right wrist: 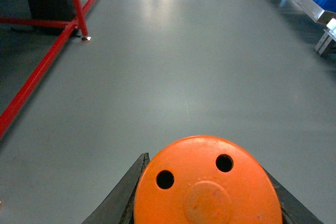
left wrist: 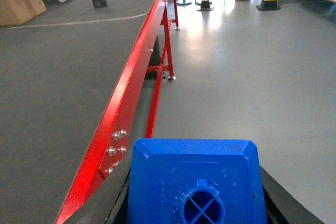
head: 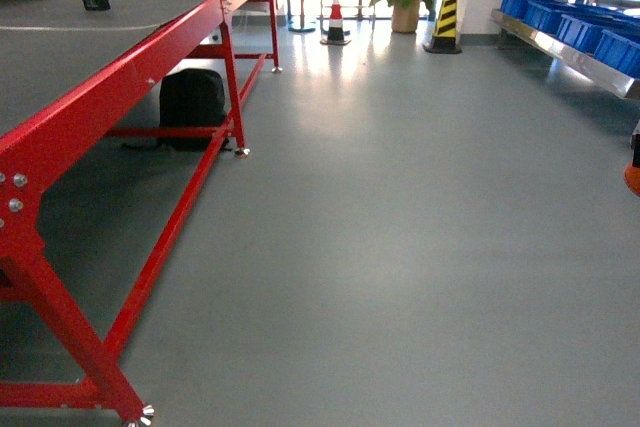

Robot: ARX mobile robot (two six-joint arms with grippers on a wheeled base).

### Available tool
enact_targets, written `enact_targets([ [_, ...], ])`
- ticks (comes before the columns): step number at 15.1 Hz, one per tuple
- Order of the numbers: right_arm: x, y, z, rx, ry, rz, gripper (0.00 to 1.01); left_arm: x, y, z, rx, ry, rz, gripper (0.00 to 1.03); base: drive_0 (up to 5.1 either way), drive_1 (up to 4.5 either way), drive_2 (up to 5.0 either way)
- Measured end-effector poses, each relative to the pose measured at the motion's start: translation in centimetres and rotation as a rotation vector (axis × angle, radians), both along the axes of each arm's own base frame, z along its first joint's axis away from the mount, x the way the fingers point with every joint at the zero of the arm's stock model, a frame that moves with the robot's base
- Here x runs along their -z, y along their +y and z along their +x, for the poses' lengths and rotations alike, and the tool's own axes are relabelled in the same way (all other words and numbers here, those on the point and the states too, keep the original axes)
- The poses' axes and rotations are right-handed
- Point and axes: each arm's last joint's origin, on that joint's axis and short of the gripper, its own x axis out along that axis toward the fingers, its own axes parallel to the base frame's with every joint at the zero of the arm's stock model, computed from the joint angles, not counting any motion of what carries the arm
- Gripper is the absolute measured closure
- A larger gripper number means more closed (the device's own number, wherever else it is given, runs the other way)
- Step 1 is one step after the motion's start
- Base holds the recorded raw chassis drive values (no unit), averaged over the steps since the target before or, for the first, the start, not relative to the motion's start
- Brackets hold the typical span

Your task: Sort blue parts and orange caps into right shelf containers

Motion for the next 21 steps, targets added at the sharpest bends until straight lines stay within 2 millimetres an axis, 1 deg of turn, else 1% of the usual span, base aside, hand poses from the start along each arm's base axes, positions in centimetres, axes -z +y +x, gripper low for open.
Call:
enact_targets([
  [21,0.04,0.00,0.00,0.000,0.003,0.000,0.57,0.04,-0.01,0.03,0.000,0.002,0.000,0.59,0.1,4.39,-4.3],
])
